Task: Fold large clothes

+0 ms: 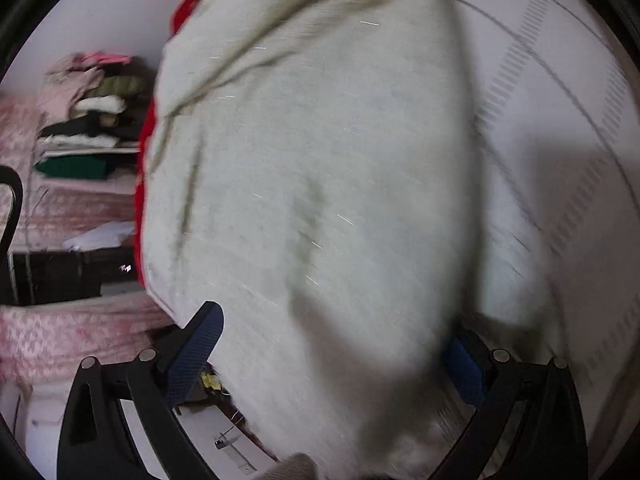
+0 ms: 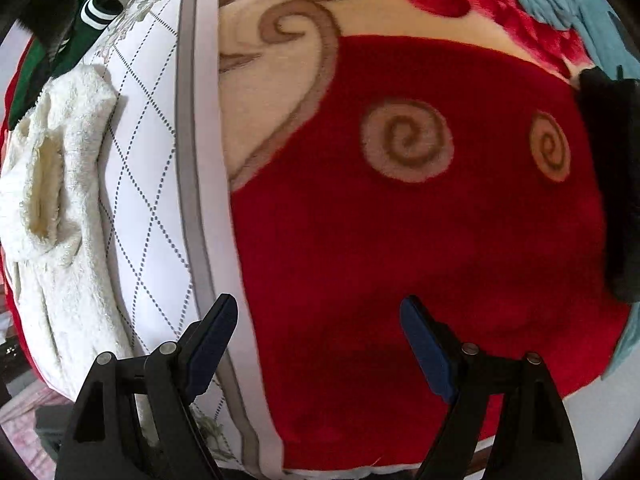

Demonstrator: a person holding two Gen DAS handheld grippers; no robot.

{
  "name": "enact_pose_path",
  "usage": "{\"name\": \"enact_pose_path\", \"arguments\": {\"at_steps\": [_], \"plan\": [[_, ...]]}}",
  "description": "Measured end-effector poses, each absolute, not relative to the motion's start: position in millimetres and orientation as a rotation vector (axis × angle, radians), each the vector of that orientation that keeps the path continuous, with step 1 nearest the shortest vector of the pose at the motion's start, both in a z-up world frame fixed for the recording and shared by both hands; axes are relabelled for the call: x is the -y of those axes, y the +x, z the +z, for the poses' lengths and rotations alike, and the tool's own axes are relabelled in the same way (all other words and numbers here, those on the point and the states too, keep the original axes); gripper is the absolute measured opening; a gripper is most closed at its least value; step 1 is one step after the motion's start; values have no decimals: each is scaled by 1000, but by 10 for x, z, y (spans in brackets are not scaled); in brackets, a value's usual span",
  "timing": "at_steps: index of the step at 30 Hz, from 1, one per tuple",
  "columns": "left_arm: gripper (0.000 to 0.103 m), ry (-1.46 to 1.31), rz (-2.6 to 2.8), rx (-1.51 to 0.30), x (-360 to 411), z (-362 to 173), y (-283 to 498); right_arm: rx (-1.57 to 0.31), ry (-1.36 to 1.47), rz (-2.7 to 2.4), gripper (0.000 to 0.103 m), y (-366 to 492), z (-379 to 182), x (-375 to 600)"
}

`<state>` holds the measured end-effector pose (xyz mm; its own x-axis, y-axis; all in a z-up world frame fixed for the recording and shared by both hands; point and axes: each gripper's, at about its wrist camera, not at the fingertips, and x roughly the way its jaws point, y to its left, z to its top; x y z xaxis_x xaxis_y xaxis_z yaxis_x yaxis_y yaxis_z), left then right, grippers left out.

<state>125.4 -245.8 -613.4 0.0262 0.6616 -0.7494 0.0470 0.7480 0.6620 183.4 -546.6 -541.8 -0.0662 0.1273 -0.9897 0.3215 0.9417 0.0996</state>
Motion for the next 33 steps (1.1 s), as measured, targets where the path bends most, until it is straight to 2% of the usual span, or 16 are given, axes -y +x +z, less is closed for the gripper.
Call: {"name": "enact_pose_path", "arguments": {"at_steps": [4, 6, 7, 8, 14, 15, 17, 22, 23, 24, 25, 27, 33], "plan": [[100, 540, 556, -1469, 2182, -6095, 1401, -1637, 374, -120, 85, 2015, -5522, 5189], [72, 486, 546, -1444, 2055, -6008, 1429, -1634, 428, -68, 85, 2123, -5588, 5028], [41, 468, 541, -1434, 2059, -5961, 1432, -1628, 458, -40, 85, 2179, -5609, 4969], [23, 439, 530, -1428, 1996, -5911, 1440, -1615, 488, -8, 85, 2233, -5623, 4922], [16, 341, 481, -1355, 1825, -5550, 1453, -1421, 762, 326, 87, 2610, -5606, 4496], [16, 331, 471, -1344, 1798, -5485, 1452, -1387, 804, 383, 94, 2678, -5598, 4401], [16, 318, 455, -1334, 1762, -5416, 1447, -1353, 845, 451, 102, 2752, -5594, 4207], [15, 279, 412, -1329, 1655, -5337, 1434, -1461, 1004, 501, 100, 2991, -6032, 3593], [15, 275, 403, -1328, 1634, -5333, 1424, -1467, 1062, 501, 82, 3031, -6132, 3502], [15, 273, 396, -1327, 1628, -5327, 1418, -1462, 1083, 490, 44, 3071, -6204, 3368], [15, 261, 375, -1326, 1604, -5310, 1403, -1461, 1073, 462, 37, 3087, -6230, 3271], [15, 240, 327, -1332, 1569, -5249, 1373, -1446, 1083, 422, 30, 3100, -6211, 3175], [14, 229, 140, -1297, 1380, -4746, 1031, -1432, 1063, 284, 27, 2628, -5450, 3402]]}}
